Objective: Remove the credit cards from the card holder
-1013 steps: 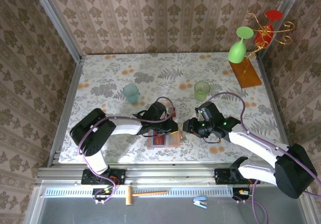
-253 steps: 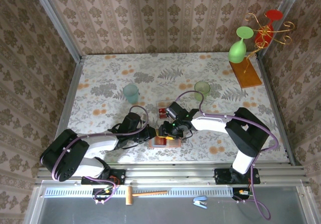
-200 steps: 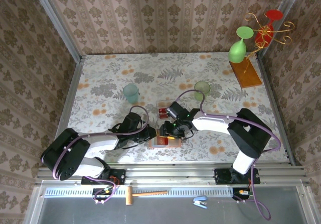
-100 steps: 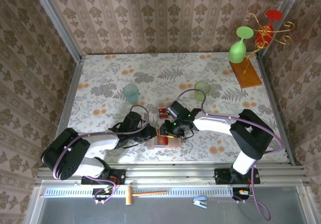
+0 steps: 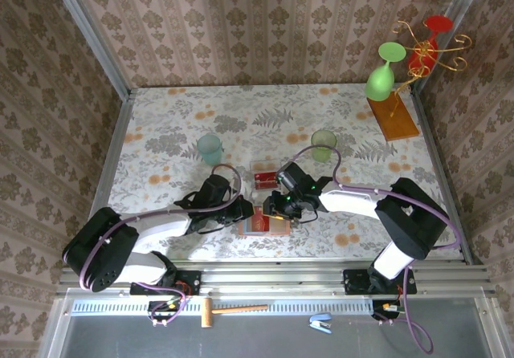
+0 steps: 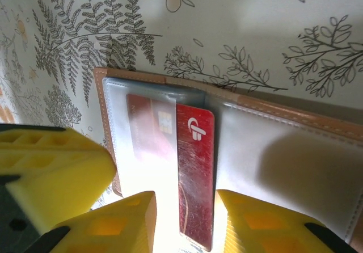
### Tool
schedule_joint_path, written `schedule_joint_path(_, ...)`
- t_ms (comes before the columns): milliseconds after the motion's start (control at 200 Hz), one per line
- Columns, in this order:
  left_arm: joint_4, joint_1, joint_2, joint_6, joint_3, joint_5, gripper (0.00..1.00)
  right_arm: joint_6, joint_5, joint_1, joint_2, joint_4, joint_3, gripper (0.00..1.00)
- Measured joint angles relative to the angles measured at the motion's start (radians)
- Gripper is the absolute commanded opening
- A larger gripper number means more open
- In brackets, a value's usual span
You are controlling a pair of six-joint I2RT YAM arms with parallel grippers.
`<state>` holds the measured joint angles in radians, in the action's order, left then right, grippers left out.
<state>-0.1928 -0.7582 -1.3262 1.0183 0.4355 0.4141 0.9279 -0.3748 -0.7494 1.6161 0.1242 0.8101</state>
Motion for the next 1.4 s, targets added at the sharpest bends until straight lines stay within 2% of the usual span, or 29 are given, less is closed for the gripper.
schedule_joint_path(390, 0.127, -0.014, 0.004, -0.048, 0.013, -0.046, 0.08, 0.023, -0.07, 0.025, 0.002, -0.12, -0.05, 0.26)
schedule_joint_path(1035, 0.14, -0.015, -0.014, -0.054, 0.015, -0.045, 0.07, 0.05, -0.114, 0.051, 0.042, -0.213, -0.101, 0.24)
schedule_joint_path(1400, 0.141, -0.015, -0.014, -0.056, 0.015, -0.046, 0.07, 0.083, -0.151, 0.056, 0.055, -0.296, -0.133, 0.19)
